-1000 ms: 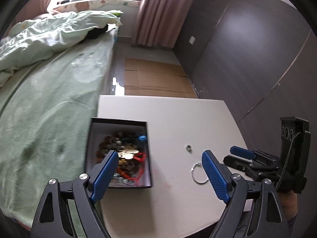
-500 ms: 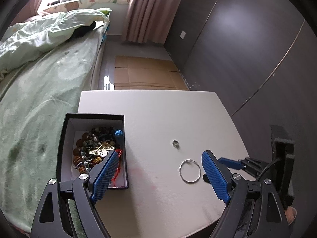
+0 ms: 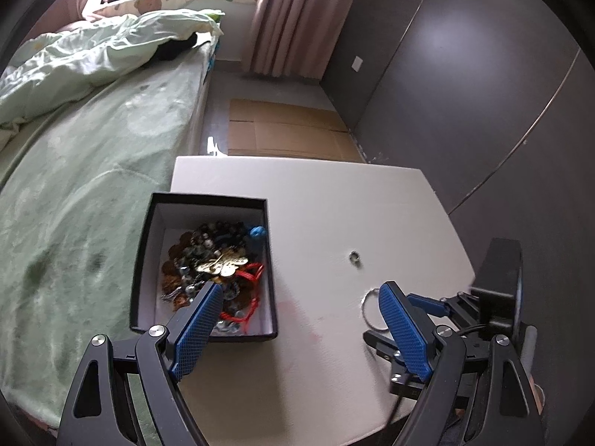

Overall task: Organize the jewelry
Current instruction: 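Move the right tool to the silver hoop earring and grasp it, then grasp the small silver ring with the left gripper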

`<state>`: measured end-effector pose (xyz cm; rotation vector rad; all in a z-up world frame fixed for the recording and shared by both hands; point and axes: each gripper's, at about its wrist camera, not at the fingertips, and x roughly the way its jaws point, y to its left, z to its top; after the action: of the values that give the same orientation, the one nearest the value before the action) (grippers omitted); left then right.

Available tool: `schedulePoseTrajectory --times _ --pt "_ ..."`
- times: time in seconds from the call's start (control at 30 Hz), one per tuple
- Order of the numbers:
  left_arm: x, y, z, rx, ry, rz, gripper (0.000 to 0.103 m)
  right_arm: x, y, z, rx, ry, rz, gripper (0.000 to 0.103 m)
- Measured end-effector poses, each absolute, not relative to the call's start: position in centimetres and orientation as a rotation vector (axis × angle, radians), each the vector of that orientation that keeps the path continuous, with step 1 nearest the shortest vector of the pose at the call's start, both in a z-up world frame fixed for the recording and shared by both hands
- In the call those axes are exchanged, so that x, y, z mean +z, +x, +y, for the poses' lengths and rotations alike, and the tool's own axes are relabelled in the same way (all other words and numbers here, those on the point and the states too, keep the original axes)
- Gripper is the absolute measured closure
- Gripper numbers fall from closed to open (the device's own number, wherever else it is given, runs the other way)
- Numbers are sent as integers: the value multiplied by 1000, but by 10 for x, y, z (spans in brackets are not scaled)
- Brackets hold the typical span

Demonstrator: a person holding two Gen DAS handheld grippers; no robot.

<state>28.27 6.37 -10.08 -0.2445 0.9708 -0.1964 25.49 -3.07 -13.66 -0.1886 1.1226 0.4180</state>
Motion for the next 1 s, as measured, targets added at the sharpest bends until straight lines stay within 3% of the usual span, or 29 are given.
schedulePoseTrajectory --times 0.27,0.37,0.43,1.0 --pt "-103 278 74 -179 -251 972 17 -143 250 -16 406 -280 1088 29" --pt "-103 279 73 -178 -251 972 17 -141 246 -15 432 -291 1080 40" --pt "-103 281 72 -181 -250 972 17 -138 244 -16 447 -293 1075 52" --pt "-103 310 32 -254 -209 980 17 -120 258 -63 425 -113 1072 54"
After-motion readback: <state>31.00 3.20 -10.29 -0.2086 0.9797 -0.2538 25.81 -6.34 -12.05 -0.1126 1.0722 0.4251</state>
